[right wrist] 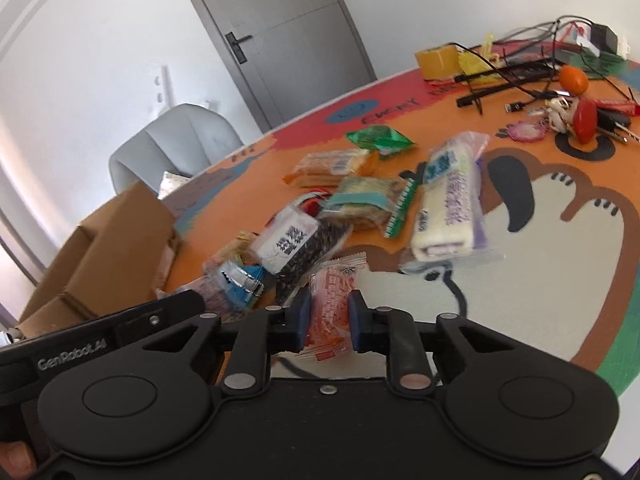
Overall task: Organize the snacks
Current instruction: 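Grasp the pink pastry packet with the right tool while the left tool grasps another, then carry both pastry packets into the cardboard box and release them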
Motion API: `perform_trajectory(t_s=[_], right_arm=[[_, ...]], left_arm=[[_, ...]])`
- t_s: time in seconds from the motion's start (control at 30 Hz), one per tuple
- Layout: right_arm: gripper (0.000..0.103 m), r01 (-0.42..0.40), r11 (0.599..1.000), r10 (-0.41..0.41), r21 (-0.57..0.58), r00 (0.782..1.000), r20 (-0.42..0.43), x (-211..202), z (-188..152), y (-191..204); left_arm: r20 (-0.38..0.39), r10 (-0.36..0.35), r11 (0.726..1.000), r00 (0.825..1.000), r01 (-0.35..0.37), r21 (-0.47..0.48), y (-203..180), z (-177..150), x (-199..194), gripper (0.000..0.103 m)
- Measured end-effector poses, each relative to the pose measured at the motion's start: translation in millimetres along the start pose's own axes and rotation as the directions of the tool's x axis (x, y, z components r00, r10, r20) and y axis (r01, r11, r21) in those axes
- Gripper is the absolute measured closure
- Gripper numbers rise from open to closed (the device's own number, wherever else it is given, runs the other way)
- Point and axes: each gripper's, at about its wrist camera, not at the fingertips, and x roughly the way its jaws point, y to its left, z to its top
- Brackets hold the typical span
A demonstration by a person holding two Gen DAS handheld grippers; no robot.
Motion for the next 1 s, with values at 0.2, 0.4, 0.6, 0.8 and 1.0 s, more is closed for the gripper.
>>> perform_trajectory(t_s=[0.2, 0.4, 0.6, 0.8, 1.0], right_arm=[[0.083, -0.048, 0.999, 0.048, -0.011, 0.998, 0.033, -14, 6, 13], [0.083, -0.086, 0.996, 0.087, -0.022, 0.994, 0.070, -26, 14, 27], [0.083, -0.126, 0.991, 0.130, -0.045, 0.988, 0.087, -30, 22, 47], [0.084, -0.174, 0.983, 0.179, -0.061, 0.980, 0.092, -30, 28, 66], [0.084, -0.220, 0.970, 0.231, -0.105, 0.968, 0.102, -30, 38, 94]], left_arm=[[0.036, 0.001, 1.000, 0.999, -0.001, -0.005, 1, 5, -16, 0.084], [0.107, 0.018, 1.000, 0.994, -0.018, -0.006, 5, 19, -43, 0.086], [0.161, 0.038, 0.999, 0.986, -0.037, -0.009, 11, 32, -68, 0.089], [0.203, 0.052, 0.999, 0.978, -0.048, -0.021, 21, 39, -89, 0.090], [0.256, 0.105, 0.994, 0.961, -0.094, -0.054, 41, 47, -113, 0.090]])
